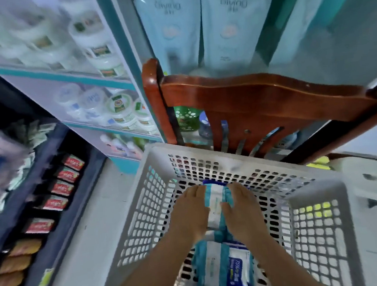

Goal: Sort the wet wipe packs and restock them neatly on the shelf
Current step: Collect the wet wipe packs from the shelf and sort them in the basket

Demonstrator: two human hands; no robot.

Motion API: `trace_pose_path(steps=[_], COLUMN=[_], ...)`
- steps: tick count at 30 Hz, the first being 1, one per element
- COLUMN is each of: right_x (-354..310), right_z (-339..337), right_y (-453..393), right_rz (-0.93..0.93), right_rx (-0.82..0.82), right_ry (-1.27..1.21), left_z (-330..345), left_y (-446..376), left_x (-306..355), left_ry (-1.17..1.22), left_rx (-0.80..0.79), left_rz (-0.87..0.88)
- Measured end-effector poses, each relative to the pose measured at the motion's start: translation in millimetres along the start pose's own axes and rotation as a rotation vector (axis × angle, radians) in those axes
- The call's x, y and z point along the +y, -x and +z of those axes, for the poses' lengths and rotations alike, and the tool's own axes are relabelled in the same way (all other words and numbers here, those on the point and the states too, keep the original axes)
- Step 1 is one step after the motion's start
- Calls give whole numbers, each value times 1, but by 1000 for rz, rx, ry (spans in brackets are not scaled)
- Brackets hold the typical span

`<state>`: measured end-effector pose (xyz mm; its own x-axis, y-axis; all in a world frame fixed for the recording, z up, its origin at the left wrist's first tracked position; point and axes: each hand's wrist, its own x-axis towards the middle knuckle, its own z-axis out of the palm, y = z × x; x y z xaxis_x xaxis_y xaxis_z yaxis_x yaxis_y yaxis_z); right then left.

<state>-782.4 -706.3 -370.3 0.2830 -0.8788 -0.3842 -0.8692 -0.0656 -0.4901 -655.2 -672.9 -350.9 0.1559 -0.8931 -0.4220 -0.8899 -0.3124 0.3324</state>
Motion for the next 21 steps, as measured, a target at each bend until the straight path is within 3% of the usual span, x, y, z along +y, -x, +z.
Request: trace_pose_path(steps=[4,10,21], right_x=[-49,-143,-335], right_z=[-26,-41,-9], right_y=[24,62,186], right_rz=[-159,-406,-791], right_rx=[-10,22,113], right_ry=[103,187,306], left_z=[-49,-122,-208], left_y=[41,116,299], left_x=[-15,-61,-196], left_ry=[-95,-127,-119], left_rx=[118,276,534], left_rz=[26,-86,-272])
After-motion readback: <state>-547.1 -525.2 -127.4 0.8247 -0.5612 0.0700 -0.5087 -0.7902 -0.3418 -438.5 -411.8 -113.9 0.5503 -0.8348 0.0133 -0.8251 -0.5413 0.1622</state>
